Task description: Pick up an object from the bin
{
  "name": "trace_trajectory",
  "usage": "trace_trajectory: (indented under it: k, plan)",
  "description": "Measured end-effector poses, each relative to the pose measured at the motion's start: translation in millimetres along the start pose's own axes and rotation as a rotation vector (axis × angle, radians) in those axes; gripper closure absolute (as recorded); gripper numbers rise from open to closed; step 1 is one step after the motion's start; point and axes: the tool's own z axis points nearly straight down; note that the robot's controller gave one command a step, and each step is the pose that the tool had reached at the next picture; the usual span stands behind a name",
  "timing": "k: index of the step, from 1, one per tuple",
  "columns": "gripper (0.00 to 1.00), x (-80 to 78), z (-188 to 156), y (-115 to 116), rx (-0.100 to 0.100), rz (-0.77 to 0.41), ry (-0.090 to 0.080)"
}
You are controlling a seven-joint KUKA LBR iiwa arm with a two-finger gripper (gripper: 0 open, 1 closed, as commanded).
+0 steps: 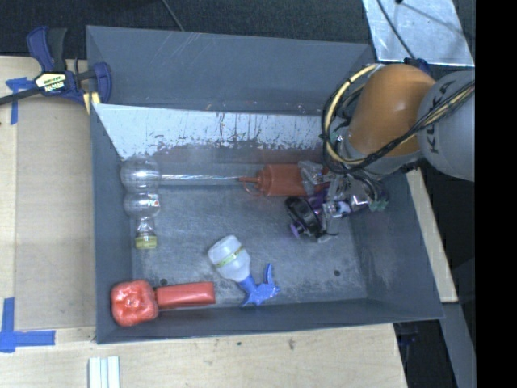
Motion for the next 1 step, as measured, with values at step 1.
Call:
trace_trajectory:
  k: [1]
  plan:
    - [1.0, 3.0, -0.8, -9.4, -0.006, -0.031, -0.007]
